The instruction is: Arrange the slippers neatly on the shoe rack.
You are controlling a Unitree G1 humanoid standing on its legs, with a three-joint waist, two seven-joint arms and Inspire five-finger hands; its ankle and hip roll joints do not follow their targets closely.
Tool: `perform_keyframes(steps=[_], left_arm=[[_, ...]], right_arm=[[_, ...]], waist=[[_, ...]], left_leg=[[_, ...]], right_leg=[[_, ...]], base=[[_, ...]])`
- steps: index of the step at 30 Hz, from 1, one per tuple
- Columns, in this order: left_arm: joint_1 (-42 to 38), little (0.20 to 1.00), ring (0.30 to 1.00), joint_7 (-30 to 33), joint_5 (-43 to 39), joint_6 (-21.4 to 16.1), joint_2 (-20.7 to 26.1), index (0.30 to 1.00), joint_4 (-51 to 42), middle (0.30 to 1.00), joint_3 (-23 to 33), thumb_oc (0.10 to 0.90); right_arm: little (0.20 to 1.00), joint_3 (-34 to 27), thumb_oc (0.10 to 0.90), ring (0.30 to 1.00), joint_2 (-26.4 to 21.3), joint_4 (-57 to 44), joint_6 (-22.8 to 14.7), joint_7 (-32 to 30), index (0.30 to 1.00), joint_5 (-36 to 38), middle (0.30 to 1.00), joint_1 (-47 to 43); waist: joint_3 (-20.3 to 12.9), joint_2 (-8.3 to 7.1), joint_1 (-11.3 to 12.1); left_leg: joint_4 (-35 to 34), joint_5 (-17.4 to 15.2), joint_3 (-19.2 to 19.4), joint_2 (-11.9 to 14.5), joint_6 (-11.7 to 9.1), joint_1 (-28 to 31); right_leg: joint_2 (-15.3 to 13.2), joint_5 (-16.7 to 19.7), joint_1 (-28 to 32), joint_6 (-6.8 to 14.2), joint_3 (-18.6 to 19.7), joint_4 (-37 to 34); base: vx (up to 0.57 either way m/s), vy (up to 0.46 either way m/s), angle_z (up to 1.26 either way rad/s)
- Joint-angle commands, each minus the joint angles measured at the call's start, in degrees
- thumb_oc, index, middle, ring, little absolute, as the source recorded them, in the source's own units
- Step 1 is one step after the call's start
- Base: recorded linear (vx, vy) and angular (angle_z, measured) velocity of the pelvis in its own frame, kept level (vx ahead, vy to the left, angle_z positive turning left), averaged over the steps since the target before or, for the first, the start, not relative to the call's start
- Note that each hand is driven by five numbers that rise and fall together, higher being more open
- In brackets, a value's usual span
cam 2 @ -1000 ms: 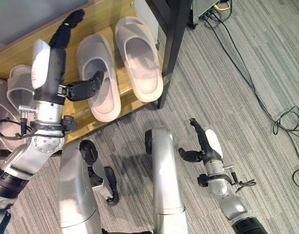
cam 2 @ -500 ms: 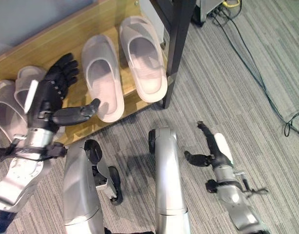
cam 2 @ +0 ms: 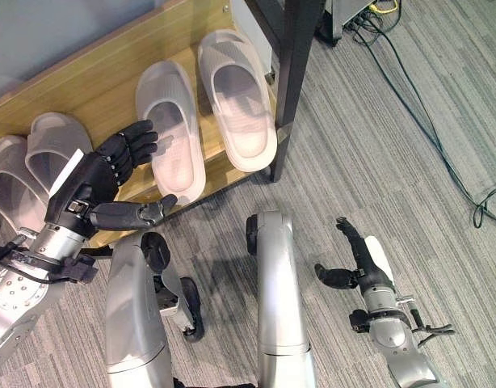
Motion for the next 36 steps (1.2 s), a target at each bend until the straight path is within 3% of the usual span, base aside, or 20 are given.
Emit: perform_keyframes(steps=[1,9,16,21,29,33,36], left_arm=[[-3.7,0.9,0.9,-1.8,-1.0,-3.1,1.8,0.9,-5.3,0.9,2.1,0.8],[-8.8,0.9,0.9,-1.1,0.9,-2.8,-2.0,0.9,-4.1,0.9,-1.6,0.8],[-19.1,0.9,0.9,2.1,5.5,-3.0,-8.9,0.9,0.7,0.9,-8.2,0.8],[-21.6,0.9,0.9,3.7,8.1,-3.4,-9.8,0.9,2.9,0.9,-9.1,0.8],[-18.2,0.9,0.9,5.0,7.8,-5.2,-7.4,0.9,1.1,0.9,-4.7,0.8],[-12.1,0.9,0.9,5.1,4.6,-7.3,-4.0,0.9,-4.2,0.9,1.8,0.8],[-6.6,0.9,0.9,5.1,4.4,-8.0,-3.8,0.9,-7.1,0.9,5.9,0.8]], right_arm=[[0.9,-4.0,0.8,0.9,-4.6,-7.2,-5.0,-0.4,0.9,-0.8,0.9,-2.1],[0.9,-3.5,0.8,0.9,-4.7,-7.2,-5.2,-0.5,0.9,-0.5,0.9,-3.3],[0.9,-1.8,0.8,0.9,-4.9,-6.4,-5.1,-1.9,0.9,-1.1,0.9,-5.6],[0.9,-1.6,0.8,0.9,-5.1,-6.1,-5.2,-2.6,0.9,-1.2,0.9,-5.6],[0.9,-2.6,0.8,0.9,-5.3,-6.2,-5.5,-3.0,0.9,-1.6,0.9,-4.2],[0.9,-3.8,0.8,0.9,-4.7,-6.9,-5.7,-3.2,0.9,-2.3,0.9,-2.6],[0.9,-4.1,0.8,0.9,-4.2,-7.2,-5.9,-3.0,0.9,-2.7,0.9,-1.7]], waist=[[-1.6,-0.55,1.4],[-1.6,-1.05,0.8],[-1.6,-1.72,0.0],[-1.6,-1.66,0.1],[-1.6,-0.96,1.0],[-1.6,-0.77,2.2],[-1.6,-0.68,2.7]], left_leg=[[-5.4,1.6,-3.9,-2.1,1.7,-1.9],[-5.3,1.6,-3.6,-2.3,1.6,-1.9],[-5.1,1.7,-3.3,-2.4,1.7,-1.9],[-4.5,2.0,-3.5,-2.3,1.5,-1.9],[-4.5,2.1,-3.8,-2.4,1.3,-1.9],[-4.8,1.9,-3.6,-2.7,1.2,-1.9],[-5.0,1.9,-3.9,-2.7,1.1,-1.9]], right_leg=[[-4.2,-1.9,3.6,-3.2,2.9,-1.2],[-4.4,-1.9,3.6,-3.2,2.9,-1.2],[-4.6,-2.2,3.6,-3.2,2.8,-1.3],[-4.5,-1.8,3.6,-3.2,2.6,-0.8],[-4.4,-1.5,3.6,-3.2,2.5,-0.8],[-3.9,-1.0,3.6,-3.5,2.9,-0.6],[-3.6,-0.5,3.6,-3.5,3.0,-0.8]], base=[[0.0,0.0,0.0],[0.0,0.0,0.0],[0.0,0.0,0.0],[0.0,0.0,0.0],[0.0,0.0,0.0],[0.0,0.0,0.0],[0.0,0.0,0.0]])
